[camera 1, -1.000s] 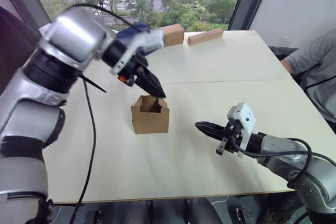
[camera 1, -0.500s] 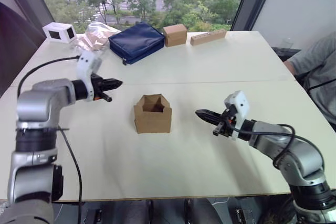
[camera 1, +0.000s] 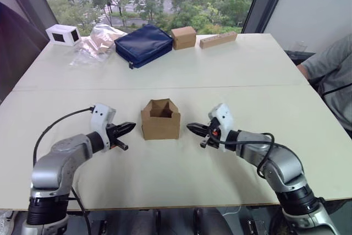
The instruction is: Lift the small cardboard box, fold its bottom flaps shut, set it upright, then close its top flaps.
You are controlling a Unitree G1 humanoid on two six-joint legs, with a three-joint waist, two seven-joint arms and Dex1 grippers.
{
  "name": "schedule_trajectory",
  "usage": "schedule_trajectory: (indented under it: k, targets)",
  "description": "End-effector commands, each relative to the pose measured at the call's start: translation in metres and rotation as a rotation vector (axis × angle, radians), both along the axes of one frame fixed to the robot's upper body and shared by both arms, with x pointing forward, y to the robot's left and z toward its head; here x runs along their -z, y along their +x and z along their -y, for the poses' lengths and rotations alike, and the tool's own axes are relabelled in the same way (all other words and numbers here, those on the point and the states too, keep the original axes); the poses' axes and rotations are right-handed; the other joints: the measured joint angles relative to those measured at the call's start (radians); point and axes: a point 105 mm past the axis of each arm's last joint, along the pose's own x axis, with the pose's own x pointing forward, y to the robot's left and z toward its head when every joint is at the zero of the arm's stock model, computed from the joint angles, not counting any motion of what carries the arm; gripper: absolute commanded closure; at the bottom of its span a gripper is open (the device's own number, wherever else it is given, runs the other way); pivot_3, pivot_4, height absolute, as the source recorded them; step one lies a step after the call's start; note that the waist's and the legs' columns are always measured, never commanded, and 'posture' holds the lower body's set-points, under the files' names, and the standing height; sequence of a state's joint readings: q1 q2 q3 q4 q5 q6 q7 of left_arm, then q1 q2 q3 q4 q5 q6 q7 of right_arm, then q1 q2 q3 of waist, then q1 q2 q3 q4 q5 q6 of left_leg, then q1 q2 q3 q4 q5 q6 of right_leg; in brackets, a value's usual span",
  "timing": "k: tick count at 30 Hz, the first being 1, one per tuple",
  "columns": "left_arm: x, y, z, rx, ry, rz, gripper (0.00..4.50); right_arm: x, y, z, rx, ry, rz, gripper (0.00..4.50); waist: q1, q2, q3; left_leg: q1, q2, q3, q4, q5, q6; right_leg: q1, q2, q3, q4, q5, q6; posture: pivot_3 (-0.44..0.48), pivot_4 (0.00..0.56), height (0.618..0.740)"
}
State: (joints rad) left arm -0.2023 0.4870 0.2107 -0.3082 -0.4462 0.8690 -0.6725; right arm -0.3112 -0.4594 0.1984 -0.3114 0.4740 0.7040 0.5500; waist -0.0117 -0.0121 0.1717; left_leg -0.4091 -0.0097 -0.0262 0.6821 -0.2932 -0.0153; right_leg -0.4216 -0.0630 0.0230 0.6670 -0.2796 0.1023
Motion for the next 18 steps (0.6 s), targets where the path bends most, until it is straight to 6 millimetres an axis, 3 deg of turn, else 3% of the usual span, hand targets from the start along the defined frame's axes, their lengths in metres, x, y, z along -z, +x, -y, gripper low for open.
schedule_trajectory:
  k: [1, 9, 18]
  targets:
    - [-0.001, -0.001, 0.005, 0.047, 0.041, 0.040, 4.46, -0.002, 0.005, -0.007, 0.002, -0.023, 0.041, 4.50, 0.000, 0.000, 0.000, 0.000, 0.000, 0.000, 0.000, 0.000, 0.000, 0.000, 0.000, 0.000, 0.000, 0.000, 0.000, 0.000, 0.150, 0.740]
    - [0.011, -0.002, 0.017, 0.133, 0.076, 0.019, 4.46, 0.009, 0.018, -0.011, 0.044, -0.071, 0.063, 4.50, 0.000, 0.000, 0.000, 0.000, 0.000, 0.000, 0.000, 0.000, 0.000, 0.000, 0.000, 0.000, 0.000, 0.000, 0.000, 0.000, 0.150, 0.740]
    - [0.018, -0.012, 0.036, 0.218, 0.059, -0.007, 4.46, 0.010, 0.003, -0.012, 0.021, -0.030, 0.026, 4.50, 0.000, 0.000, 0.000, 0.000, 0.000, 0.000, -0.001, 0.000, 0.000, 0.000, 0.000, 0.000, 0.000, 0.000, 0.000, 0.000, 0.150, 0.740]
